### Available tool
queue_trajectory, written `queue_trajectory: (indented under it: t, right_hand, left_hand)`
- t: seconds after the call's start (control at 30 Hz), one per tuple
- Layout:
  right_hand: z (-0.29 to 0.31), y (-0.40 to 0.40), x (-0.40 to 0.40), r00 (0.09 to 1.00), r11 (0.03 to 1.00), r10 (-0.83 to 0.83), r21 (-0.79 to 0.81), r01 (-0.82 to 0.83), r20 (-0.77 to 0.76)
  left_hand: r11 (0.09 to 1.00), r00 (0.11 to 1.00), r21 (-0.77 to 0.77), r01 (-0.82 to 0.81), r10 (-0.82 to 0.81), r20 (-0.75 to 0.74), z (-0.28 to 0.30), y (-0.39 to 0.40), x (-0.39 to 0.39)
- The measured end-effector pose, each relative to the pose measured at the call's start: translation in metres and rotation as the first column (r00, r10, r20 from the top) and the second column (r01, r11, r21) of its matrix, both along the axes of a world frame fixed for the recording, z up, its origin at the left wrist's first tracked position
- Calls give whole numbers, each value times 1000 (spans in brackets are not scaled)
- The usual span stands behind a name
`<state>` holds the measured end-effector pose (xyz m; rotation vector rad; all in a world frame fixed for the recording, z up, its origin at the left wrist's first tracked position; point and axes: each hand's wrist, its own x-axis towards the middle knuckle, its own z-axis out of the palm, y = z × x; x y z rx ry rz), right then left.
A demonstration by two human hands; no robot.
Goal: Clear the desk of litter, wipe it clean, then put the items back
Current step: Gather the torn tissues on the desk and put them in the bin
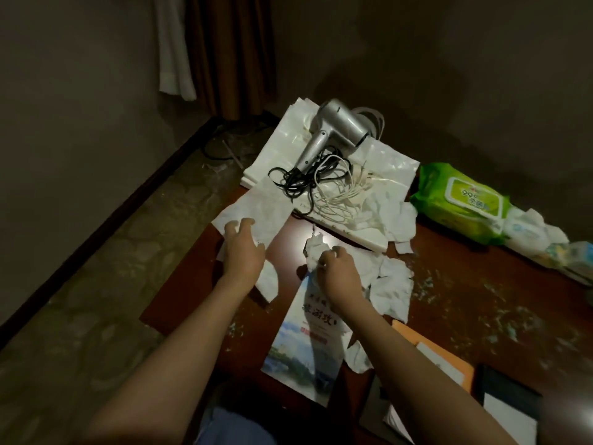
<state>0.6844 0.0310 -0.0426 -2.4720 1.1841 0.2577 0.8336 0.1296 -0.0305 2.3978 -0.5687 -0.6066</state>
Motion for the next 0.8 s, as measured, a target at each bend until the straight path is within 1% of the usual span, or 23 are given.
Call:
queue_trajectory:
  t: [0.13,0.2,0.3,0.4,0.47,0.53,0.63,0.73,0.8]
  right_hand:
    - [-10,2,-2,999,1000,27,8,-27,18]
    - [-7,0,-2,998,999,42,-18,-42,35]
    - [5,-1,-6,988,998,-17,-64,27,153]
    - [23,-3,-12,962,983,-137,-90,162,237]
    - [33,-4,-17,918,966,-242,-10,258,313]
    - [42,-3,-24,871,944,-329,90,318,365]
    - [55,3,-37,826,929,-368,126,348,427]
    - [69,7,-51,817,909,-414,141,391,400]
    - [81,9,-60,807,897,-439,145,417,396]
  left_hand:
    - [992,998,110,63,-62,-13,-20,-4,0]
    - [988,996,123,90,-91,5,-23,-6,-2]
    - [990,989,73,124,-130,78,-20,-9,-4]
    - [995,985,-35,91,-85,152,-6,-15,-5]
    - [989,985,-125,74,-53,163,11,-23,-9]
    - [981,985,-177,79,-49,166,28,-31,-14]
    - [967,990,-240,89,-59,131,50,-37,-26]
    - [957,998,-282,64,-57,33,69,-33,-44]
    - [952,996,-294,86,-91,-4,80,-28,-57]
